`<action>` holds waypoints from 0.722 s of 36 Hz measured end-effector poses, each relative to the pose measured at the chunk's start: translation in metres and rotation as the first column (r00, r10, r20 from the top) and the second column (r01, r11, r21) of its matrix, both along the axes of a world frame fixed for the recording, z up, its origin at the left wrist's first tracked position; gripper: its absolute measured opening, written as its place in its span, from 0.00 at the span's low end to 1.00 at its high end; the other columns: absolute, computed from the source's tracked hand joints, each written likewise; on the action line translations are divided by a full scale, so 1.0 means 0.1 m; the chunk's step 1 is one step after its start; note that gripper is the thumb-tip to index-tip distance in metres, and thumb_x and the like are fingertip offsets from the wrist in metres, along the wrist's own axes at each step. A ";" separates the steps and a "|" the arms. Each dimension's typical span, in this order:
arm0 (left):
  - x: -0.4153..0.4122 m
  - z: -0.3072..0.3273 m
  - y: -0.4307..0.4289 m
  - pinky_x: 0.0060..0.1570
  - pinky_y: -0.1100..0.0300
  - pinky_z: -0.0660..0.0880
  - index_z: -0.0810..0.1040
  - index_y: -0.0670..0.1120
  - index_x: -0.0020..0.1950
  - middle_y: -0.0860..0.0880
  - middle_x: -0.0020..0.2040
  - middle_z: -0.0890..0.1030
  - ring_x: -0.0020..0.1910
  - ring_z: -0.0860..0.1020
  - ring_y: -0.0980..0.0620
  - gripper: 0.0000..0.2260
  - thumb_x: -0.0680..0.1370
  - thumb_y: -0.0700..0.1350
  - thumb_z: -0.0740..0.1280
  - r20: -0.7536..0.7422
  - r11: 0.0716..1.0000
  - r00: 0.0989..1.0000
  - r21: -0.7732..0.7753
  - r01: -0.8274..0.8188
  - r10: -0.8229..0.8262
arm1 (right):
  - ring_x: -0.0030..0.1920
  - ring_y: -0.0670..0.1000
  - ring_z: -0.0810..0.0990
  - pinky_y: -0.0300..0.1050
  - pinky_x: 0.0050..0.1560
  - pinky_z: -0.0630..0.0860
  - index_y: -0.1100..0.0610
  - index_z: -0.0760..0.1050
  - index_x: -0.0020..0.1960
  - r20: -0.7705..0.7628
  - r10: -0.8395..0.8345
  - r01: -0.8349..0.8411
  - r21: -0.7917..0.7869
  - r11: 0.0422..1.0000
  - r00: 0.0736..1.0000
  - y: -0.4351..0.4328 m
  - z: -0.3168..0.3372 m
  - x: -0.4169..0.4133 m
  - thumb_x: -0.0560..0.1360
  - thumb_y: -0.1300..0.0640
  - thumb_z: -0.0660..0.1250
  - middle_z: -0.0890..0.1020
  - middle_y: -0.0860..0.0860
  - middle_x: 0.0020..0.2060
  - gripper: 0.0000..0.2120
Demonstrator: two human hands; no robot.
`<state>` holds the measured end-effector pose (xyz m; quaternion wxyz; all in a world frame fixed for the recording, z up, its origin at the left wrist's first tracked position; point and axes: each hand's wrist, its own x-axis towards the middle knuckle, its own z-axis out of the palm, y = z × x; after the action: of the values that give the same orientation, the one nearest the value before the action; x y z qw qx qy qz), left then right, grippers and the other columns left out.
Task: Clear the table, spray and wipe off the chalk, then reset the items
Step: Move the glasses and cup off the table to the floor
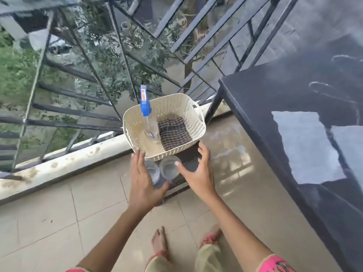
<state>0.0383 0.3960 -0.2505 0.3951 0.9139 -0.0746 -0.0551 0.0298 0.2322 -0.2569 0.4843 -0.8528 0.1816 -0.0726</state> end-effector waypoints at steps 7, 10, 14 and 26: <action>0.25 1.24 -0.80 0.75 0.52 0.47 0.52 0.38 0.75 0.43 0.76 0.50 0.77 0.48 0.44 0.41 0.70 0.60 0.60 0.304 0.930 0.887 -0.005 0.367 -0.348 | 0.71 0.47 0.63 0.39 0.69 0.62 0.57 0.54 0.74 0.300 -0.174 0.211 -0.096 0.973 0.938 -0.60 1.39 -0.26 0.70 0.42 0.69 0.64 0.52 0.72 0.42; 0.33 1.73 -1.23 0.74 0.45 0.51 0.58 0.31 0.72 0.36 0.75 0.55 0.75 0.53 0.36 0.40 0.70 0.57 0.62 0.398 0.882 0.812 -0.015 0.471 -0.427 | 0.70 0.45 0.63 0.36 0.68 0.63 0.59 0.56 0.74 0.402 -0.284 0.342 -0.079 0.936 0.870 -0.89 1.92 -0.41 0.71 0.50 0.72 0.65 0.52 0.71 0.39; 0.13 2.48 -1.94 0.75 0.45 0.50 0.58 0.33 0.72 0.35 0.76 0.54 0.76 0.51 0.37 0.40 0.70 0.58 0.62 0.479 0.797 0.719 -0.063 0.600 -0.504 | 0.69 0.45 0.65 0.29 0.65 0.60 0.59 0.58 0.73 0.515 -0.396 0.506 -0.086 0.858 0.760 -1.36 2.66 -0.80 0.69 0.48 0.71 0.66 0.52 0.70 0.38; -1.13 3.17 -3.74 0.74 0.50 0.51 0.60 0.36 0.73 0.40 0.77 0.52 0.77 0.47 0.43 0.36 0.70 0.48 0.69 0.652 0.510 0.397 -0.019 0.860 -0.646 | 0.62 0.39 0.68 0.28 0.62 0.62 0.55 0.63 0.69 0.652 -0.573 0.809 -0.107 0.578 0.496 -2.64 3.28 -2.34 0.71 0.46 0.69 0.70 0.44 0.63 0.31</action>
<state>-0.0742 0.0219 0.0664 0.4390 0.6571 -0.6100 0.0582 -0.2039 -0.0317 0.0710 0.2550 -0.7201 0.3488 -0.5430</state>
